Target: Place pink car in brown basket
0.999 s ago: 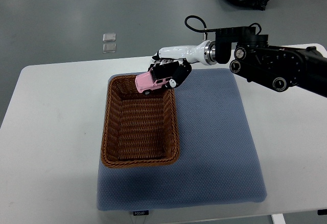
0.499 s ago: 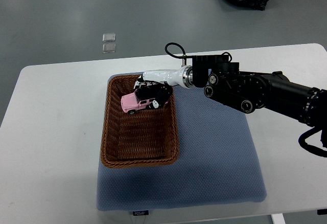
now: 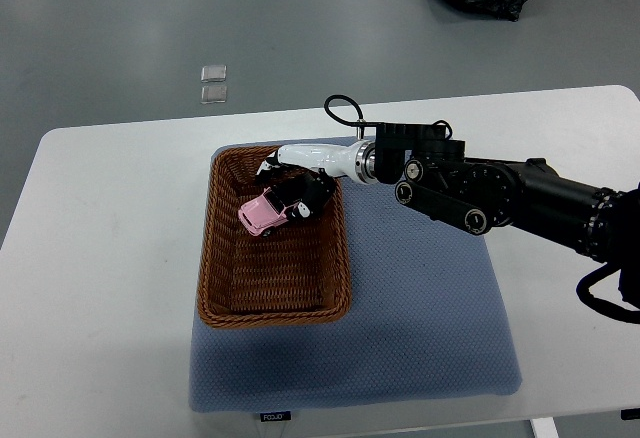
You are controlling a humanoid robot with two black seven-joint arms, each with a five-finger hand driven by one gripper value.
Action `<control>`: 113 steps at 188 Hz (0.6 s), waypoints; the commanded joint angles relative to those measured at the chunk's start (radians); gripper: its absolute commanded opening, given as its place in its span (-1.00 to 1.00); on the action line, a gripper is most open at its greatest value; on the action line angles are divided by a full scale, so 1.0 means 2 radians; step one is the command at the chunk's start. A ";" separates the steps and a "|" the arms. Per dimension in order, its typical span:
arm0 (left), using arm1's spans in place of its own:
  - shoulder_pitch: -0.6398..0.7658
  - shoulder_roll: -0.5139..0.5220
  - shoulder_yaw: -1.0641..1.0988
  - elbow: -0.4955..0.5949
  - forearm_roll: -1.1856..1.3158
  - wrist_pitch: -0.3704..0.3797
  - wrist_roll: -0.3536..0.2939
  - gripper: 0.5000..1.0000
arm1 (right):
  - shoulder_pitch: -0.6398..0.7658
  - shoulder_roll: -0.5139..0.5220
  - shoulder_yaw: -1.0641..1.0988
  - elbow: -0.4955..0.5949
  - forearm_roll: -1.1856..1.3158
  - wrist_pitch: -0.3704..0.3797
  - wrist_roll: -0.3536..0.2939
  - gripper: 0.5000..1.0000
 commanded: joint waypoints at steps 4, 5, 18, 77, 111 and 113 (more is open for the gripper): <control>0.000 0.000 0.000 0.001 0.000 0.000 0.000 1.00 | 0.000 -0.006 0.003 0.000 0.004 0.000 0.000 0.58; 0.000 0.000 0.000 0.001 0.000 0.000 0.000 1.00 | 0.000 -0.006 0.003 0.000 0.004 0.000 0.000 0.58; 0.000 0.000 0.000 0.000 0.000 0.000 0.000 1.00 | 0.002 -0.009 0.019 0.000 0.015 0.000 0.001 0.58; 0.000 0.000 0.000 0.001 -0.001 0.000 0.000 1.00 | -0.057 -0.082 0.249 0.001 0.205 0.006 0.040 0.58; 0.000 0.000 0.001 0.000 0.000 0.000 0.000 1.00 | -0.148 -0.078 0.386 0.000 0.406 0.006 0.051 0.58; 0.000 0.000 0.001 0.000 0.000 0.001 0.000 1.00 | -0.152 -0.078 0.392 0.000 0.419 0.006 0.051 0.58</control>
